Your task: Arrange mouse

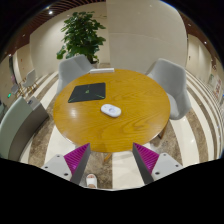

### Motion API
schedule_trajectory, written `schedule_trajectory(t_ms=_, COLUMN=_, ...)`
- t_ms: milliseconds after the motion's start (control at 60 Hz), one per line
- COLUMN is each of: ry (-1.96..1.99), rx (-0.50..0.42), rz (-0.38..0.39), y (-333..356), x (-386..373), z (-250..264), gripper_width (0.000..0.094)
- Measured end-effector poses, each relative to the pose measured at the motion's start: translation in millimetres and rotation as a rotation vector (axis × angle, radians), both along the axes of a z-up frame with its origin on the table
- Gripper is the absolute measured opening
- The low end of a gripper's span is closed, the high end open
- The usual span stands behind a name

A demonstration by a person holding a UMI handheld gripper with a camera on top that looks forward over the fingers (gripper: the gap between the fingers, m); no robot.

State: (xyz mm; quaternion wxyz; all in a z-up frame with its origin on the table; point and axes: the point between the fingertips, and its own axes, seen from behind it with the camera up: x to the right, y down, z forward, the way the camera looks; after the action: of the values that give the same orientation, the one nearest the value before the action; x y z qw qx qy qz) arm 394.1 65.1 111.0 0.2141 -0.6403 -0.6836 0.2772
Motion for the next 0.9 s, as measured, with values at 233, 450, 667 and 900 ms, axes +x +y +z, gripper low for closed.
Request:
schedule_trajectory(t_ms=233, ry=0.056, rx=0.000, rz=0.015, y=-7.0, x=-43.3, z=-16.2, gripper_width=0.0878)
schedule_trajectory(t_ms=450, ry=0.089, rx=0.018, rz=0.003, y=-11.8, x=-99.0, z=-43.8, gripper_width=0.0877)
schedule_trajectory(t_ms=667, ry=0.057, rx=0.037, rz=-0.019, y=-12.2, x=-154.0, z=-82.4, gripper_width=0.0874)
schedule_trajectory(t_ms=900, ry=0.002, rx=0.062, rz=-0.046, y=-6.8, x=-205.5, z=-118.4, gripper_width=0.0877)
